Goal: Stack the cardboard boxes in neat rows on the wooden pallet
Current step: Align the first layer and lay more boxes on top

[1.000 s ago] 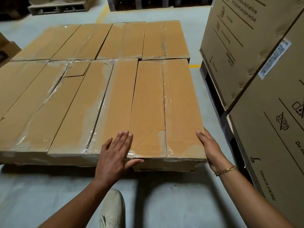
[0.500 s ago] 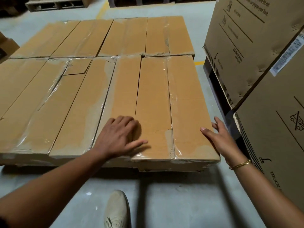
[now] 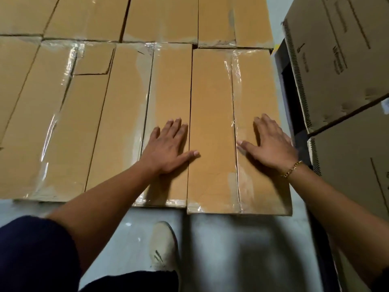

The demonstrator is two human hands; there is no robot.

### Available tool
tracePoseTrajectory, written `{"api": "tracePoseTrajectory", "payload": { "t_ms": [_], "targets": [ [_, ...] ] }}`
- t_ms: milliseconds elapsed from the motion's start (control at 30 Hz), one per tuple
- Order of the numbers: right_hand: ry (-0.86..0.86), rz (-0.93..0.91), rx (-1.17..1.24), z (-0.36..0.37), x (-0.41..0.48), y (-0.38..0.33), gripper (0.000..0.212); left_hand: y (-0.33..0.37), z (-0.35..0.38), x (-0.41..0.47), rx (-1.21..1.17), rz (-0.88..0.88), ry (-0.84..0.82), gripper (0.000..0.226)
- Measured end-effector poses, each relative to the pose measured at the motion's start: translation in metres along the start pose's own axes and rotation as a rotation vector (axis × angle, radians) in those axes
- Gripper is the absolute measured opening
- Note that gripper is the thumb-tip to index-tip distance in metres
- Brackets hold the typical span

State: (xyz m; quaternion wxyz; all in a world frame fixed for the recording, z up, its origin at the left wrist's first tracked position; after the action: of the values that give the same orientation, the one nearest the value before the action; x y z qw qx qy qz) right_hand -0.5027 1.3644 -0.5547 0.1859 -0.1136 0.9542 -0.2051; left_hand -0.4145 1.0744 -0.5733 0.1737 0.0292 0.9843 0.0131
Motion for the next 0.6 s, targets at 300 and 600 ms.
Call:
{"api": "tracePoseTrajectory", "payload": {
  "t_ms": [300, 600],
  "targets": [
    [-0.132, 0.096, -0.067, -0.021, 0.013, -0.019, 0.096, 0.015, -0.017, -0.023, -0.063, 0.102, -0.113, 0.124],
    [0.009, 0.666, 0.674, 0.011, -0.014, 0.049, 0.126, 0.048, 0.053, -0.121, 0.030, 0.016, -0.119, 0.131]
  ]
}}
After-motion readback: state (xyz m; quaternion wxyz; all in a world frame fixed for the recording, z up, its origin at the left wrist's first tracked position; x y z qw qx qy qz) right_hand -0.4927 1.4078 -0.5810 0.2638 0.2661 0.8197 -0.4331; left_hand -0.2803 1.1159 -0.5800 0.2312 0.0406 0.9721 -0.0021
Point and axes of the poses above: each hand's wrist, its own x-axis towards the middle knuckle, its own z-axis out of the palm, y = z × x, the point moved 3 cm from there along x, towards the middle knuckle, and after that the axes turned 9 degrees about x, right-handed, at the moved point
